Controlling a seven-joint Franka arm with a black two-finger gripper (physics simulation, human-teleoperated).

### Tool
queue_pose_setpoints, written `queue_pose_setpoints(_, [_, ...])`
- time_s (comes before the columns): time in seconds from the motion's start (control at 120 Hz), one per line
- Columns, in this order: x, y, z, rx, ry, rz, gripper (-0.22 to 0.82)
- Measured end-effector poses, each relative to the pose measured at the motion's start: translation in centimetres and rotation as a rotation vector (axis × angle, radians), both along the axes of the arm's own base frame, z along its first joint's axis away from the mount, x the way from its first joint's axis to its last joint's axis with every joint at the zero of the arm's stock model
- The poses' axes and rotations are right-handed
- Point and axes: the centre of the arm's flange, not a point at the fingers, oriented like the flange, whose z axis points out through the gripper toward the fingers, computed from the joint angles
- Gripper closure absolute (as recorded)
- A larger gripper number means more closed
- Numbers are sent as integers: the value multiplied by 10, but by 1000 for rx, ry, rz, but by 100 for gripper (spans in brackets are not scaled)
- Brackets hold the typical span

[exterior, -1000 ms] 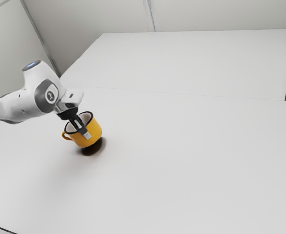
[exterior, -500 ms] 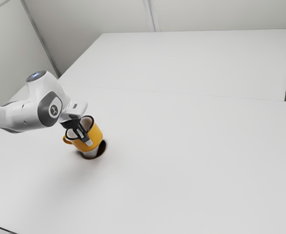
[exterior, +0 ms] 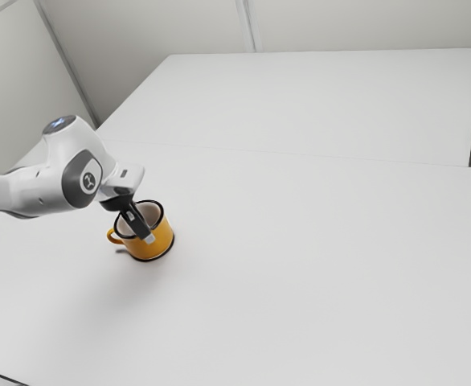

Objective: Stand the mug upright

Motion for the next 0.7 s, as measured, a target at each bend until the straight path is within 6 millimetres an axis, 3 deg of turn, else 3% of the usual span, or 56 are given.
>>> queue_pose_setpoints(0.2, [-3, -8, 64, -23, -7, 131, 3])
queue_pose_setpoints(0.342, [12, -39, 129, 4, -42, 145, 2])
queue_pose_setpoints(0.458, [34, -48, 187, 9, -75, 192, 1])
queue_pose_setpoints(0.583, [65, -71, 208, 12, -36, 217, 0])
queue_pose_setpoints(0.7, [75, -80, 234, 7, -20, 250, 0])
